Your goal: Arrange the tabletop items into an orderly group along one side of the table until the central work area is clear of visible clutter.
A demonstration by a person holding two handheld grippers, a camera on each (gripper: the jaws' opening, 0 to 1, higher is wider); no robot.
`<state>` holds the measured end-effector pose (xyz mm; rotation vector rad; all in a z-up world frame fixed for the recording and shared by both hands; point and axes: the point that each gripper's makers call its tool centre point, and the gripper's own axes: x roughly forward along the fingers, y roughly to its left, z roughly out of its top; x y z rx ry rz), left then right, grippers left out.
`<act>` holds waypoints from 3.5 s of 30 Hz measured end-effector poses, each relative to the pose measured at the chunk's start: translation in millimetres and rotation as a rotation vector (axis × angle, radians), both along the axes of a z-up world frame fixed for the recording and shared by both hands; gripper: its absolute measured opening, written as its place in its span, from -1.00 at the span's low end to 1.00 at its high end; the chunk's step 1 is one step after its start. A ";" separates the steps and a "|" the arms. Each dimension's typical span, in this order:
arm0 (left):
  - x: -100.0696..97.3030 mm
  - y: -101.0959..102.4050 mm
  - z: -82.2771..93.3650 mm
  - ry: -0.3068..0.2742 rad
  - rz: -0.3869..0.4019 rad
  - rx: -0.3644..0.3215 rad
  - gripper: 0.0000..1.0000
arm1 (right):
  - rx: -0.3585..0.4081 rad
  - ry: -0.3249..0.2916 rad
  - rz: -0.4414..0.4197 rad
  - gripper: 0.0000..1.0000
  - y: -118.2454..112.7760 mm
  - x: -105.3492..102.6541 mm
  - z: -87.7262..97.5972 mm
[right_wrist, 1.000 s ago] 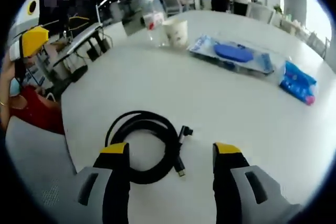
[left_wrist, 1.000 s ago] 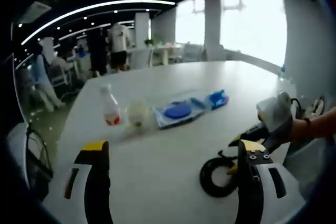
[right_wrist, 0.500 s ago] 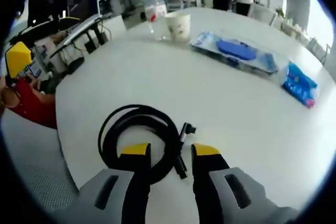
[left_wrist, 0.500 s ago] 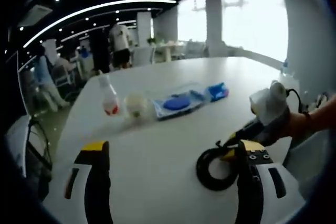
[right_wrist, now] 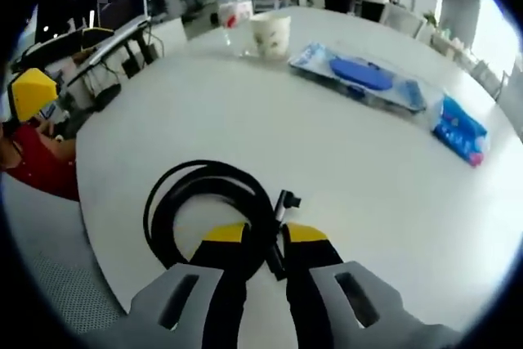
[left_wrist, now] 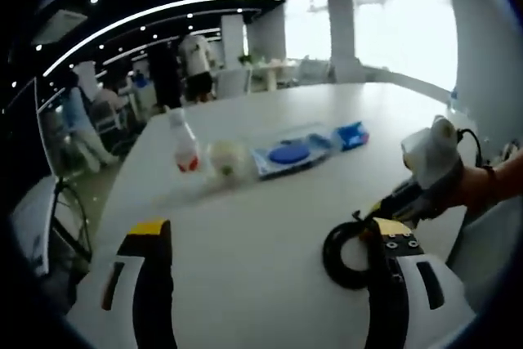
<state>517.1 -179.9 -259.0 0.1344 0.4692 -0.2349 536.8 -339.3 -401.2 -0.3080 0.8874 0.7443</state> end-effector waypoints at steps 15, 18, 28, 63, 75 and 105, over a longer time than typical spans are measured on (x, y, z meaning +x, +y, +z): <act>-2.7 2.5 -3.0 0.011 0.010 0.003 0.95 | -0.067 -0.019 0.001 -0.76 -3.4 3.1 -1.8; 0.7 8.3 3.0 -0.026 0.036 0.020 0.87 | -0.070 -0.012 0.008 -0.77 -3.1 3.4 -2.4; -0.9 10.7 -0.7 -0.013 0.039 0.037 0.89 | 0.018 0.048 -0.057 -0.80 -2.5 5.7 7.3; 0.8 4.1 4.0 -0.022 0.019 0.008 0.87 | 0.053 -0.022 -0.275 -0.80 -88.5 92.6 68.6; 0.6 2.2 -1.4 -0.004 0.014 0.022 0.87 | 0.033 -0.005 -0.331 -0.80 -114.2 123.2 62.2; -1.1 2.9 -10.4 0.030 0.001 0.047 0.81 | -0.036 0.029 -0.403 -0.77 -142.5 159.5 8.6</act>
